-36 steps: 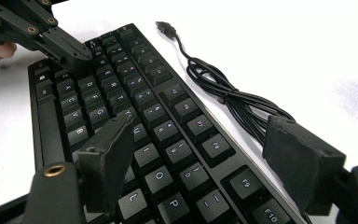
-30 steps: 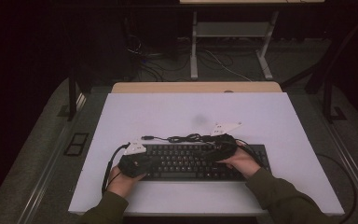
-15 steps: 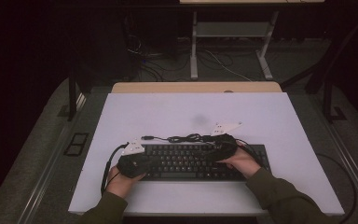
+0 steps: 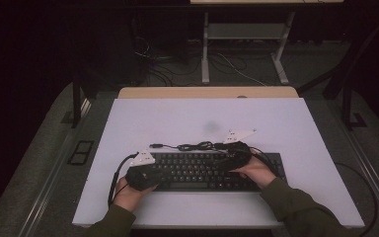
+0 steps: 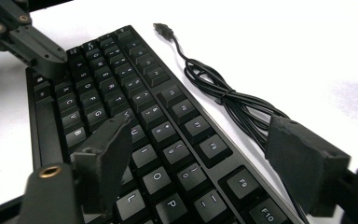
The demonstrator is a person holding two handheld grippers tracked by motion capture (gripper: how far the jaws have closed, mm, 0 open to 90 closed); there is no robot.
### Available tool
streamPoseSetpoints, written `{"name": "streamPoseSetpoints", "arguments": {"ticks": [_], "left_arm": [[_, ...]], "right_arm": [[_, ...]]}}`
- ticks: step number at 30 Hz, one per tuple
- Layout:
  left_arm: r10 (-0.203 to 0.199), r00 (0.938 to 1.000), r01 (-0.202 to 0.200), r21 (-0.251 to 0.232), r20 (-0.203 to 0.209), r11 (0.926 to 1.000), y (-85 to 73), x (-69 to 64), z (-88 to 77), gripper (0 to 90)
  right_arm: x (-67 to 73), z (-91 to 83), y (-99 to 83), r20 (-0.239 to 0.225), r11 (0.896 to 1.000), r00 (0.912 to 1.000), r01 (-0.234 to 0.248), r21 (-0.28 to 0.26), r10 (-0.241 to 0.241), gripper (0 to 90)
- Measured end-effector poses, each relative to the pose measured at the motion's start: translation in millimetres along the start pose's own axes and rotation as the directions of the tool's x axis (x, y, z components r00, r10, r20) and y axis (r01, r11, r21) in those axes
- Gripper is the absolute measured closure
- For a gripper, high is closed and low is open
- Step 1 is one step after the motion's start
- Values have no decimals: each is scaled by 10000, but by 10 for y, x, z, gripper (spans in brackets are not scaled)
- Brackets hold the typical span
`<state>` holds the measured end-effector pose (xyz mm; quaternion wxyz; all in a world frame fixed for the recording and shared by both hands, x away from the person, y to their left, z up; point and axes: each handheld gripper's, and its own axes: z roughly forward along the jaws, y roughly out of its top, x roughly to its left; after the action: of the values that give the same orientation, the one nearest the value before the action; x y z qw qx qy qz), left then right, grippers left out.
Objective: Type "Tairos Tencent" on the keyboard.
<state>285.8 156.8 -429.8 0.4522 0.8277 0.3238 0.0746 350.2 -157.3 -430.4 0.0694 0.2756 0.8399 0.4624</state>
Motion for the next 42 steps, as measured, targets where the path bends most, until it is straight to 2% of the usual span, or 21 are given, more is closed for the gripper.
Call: {"name": "streamPoseSetpoints", "arguments": {"ticks": [7,31,42], "left_arm": [[106,9997,-107,48,214,9999,10,-50,26,887],[450,9950,-491,440,895,9978,16,-207,203,887],[512,9934,-575,596,1029,9966,-3,-218,252,887]], "right_arm": [[4,1,-1,225,9999,9997,-117,-56,118,147],[-4,17,-10,304,10000,9995,-68,-21,68,147],[-3,20,-11,306,10000,9995,-63,15,63,147]]}}
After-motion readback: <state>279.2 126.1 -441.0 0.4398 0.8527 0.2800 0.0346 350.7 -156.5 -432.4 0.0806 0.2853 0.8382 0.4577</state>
